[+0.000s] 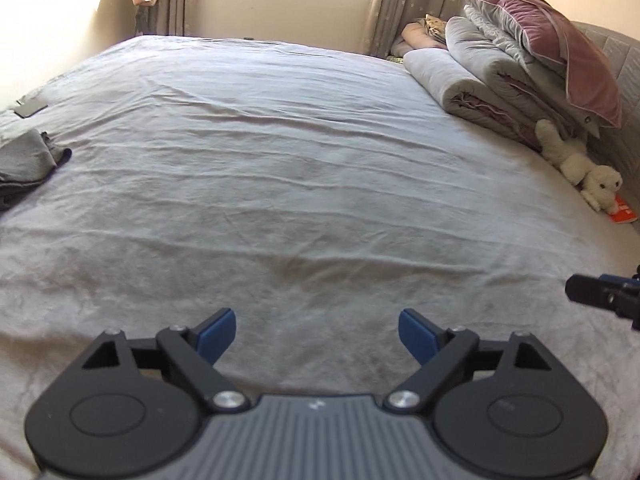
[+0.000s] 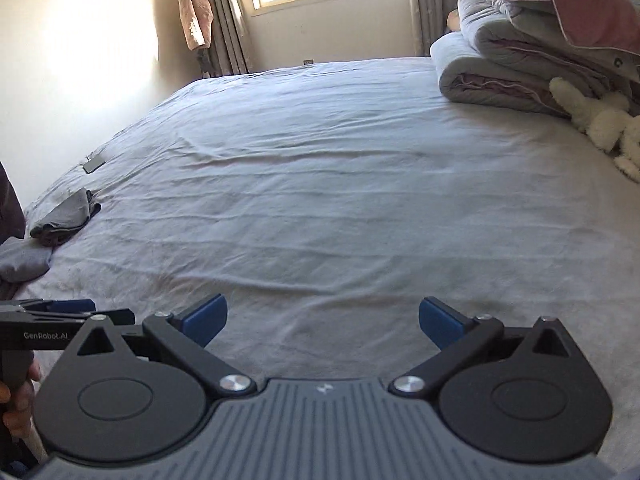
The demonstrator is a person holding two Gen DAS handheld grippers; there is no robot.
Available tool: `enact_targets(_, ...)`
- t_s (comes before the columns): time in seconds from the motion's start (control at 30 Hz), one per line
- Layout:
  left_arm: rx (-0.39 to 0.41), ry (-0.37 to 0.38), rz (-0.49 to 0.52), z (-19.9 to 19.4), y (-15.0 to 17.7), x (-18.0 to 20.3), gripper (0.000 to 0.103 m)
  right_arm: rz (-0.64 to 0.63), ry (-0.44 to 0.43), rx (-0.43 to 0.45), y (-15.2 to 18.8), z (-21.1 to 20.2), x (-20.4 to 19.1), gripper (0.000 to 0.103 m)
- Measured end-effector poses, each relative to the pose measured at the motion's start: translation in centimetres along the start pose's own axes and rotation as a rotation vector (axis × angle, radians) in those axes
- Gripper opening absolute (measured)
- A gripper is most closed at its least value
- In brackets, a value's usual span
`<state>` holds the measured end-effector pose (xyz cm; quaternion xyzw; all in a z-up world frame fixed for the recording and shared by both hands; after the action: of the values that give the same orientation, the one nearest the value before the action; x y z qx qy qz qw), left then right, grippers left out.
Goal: Fold clothes
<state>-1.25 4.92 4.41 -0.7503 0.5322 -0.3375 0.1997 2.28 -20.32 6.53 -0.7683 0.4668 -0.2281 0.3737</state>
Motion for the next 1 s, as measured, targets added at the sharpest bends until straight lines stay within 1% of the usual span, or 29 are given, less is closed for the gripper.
enact_targets(0.2,0.025,-0.033,0.021,-0.1,0.4,0.6,0.093,-0.009,0.024,-0.010,1.6,1.1,-1.3,0.103)
enact_targets(0.5,0.004,-0.049,0.035,1.0,1.7,1.7,0.094,-0.024,0.047,-0.036,3.0,2.2,-2.8,0.103)
enact_targets(0.67,-0.005,-0.057,0.040,1.6,2.3,1.7,0.095,-0.055,0.092,-0.041,3.4,3.3,-3.3,0.103)
enact_targets(0.9,0.024,-0.085,0.048,3.4,2.9,1.3,0.099,-0.027,0.111,-0.052,3.9,5.4,-3.5,0.103)
enact_targets(0.93,0.027,-0.086,0.056,3.7,3.0,1.3,0.101,-0.024,0.116,-0.052,4.0,5.7,-3.6,0.103)
enact_targets(1.0,0.046,-0.093,0.076,4.4,3.4,1.3,0.102,-0.017,0.127,-0.054,4.3,6.4,-3.8,0.103)
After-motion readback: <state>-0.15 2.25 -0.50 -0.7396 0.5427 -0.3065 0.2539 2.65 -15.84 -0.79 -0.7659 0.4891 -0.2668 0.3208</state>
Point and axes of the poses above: each gripper's, at about its wrist camera, not at the fingertips, and z roughly the way its jaws point, x to its right, y to its underside, the point moved 3 cm from there along z, roughly the way its jaws point, and after that the axes turned 13 degrees about -z, right-handed, at the moved point
